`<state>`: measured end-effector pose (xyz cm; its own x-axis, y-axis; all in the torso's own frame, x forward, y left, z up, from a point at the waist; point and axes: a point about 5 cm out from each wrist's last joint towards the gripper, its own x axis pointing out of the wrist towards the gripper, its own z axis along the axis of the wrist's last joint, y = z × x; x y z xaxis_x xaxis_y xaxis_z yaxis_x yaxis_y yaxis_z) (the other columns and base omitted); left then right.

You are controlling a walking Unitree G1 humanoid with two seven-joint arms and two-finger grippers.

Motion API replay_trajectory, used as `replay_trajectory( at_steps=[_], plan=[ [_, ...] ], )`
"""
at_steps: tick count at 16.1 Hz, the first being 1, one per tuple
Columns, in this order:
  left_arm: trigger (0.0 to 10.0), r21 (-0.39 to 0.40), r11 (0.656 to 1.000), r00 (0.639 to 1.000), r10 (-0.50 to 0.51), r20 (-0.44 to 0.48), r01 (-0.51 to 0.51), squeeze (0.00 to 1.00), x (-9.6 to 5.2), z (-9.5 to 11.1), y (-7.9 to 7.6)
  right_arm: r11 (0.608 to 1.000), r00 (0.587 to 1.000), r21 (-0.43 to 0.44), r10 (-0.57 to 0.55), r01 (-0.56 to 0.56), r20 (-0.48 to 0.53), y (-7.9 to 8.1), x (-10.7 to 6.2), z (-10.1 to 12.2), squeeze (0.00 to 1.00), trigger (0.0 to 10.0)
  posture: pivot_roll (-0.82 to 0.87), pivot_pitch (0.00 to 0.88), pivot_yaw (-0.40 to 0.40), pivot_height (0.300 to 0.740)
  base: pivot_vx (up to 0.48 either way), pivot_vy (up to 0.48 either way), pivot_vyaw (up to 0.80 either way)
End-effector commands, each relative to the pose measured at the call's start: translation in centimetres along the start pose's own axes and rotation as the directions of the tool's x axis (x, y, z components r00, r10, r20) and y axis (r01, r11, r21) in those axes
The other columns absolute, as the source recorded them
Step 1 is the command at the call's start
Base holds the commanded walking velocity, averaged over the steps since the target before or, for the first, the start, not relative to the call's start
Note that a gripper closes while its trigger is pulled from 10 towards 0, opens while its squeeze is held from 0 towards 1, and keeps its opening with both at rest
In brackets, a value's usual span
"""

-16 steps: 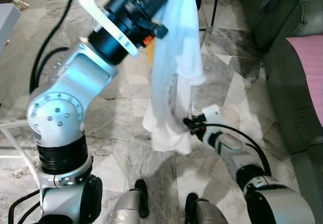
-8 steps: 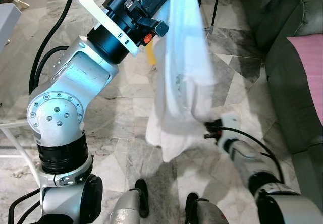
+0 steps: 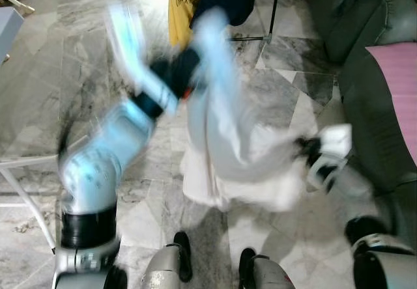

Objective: Hang hanger

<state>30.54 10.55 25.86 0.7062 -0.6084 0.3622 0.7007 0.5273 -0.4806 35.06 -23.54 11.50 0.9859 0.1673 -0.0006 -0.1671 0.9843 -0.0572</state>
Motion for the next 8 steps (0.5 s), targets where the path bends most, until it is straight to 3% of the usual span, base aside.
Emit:
replay_trajectory(
  at_steps=[1, 2, 3, 6, 7, 8],
  plan=[
    [10.0, 0.004, 1.000, 1.000, 0.022, 0.013, -0.022, 0.00, -0.3, -0.2, 0.7, 1.000, 0.998, 0.005, -0.001, 0.001, 0.066, -0.3, 0.0, 1.1, 0.00, 0.0, 0.05, 0.279, 0.031, 0.740, 0.000, 0.000, 0.00],
    [10.0, -0.021, 0.998, 0.998, 0.065, 0.007, -0.065, 0.00, -0.7, -1.1, 1.7, 1.000, 0.994, -0.009, -0.004, 0.005, 0.107, -0.6, 0.1, 2.1, 0.00, 0.0, 0.02, 0.278, 0.030, 0.740, 0.000, 0.000, 0.00],
    [10.0, -0.075, 0.981, 0.984, 0.175, -0.030, -0.177, 0.00, -1.9, -3.8, 4.4, 0.999, 0.975, -0.041, -0.010, 0.020, 0.224, -1.4, 0.1, 5.3, 0.00, 0.0, -0.02, 0.271, 0.025, 0.740, 0.000, 0.000, 0.00],
    [10.0, -0.089, 0.970, 0.973, 0.219, -0.078, -0.226, 0.00, -2.7, -6.2, 5.9, 0.998, 0.953, -0.069, 0.006, 0.016, 0.304, -1.6, -0.1, 7.9, 0.00, 0.0, -0.05, 0.261, 0.024, 0.740, 0.000, 0.000, 0.00],
    [10.0, -0.094, 0.954, 0.954, 0.274, -0.119, -0.285, 1.00, -3.5, -8.1, 7.0, 0.996, 0.944, -0.088, 0.030, -0.001, 0.327, -1.4, -0.2, 9.0, 0.00, 0.0, -0.08, 0.253, 0.021, 0.740, 0.000, 0.000, 0.00],
    [10.0, -0.069, 0.940, 0.935, 0.321, -0.148, -0.334, 1.00, -4.2, -9.5, 7.8, 0.995, 0.944, -0.098, 0.039, -0.007, 0.329, -1.3, -0.3, 9.3, 0.00, 0.0, -0.08, 0.252, 0.019, 0.740, 0.000, 0.000, 0.00]
  ],
)
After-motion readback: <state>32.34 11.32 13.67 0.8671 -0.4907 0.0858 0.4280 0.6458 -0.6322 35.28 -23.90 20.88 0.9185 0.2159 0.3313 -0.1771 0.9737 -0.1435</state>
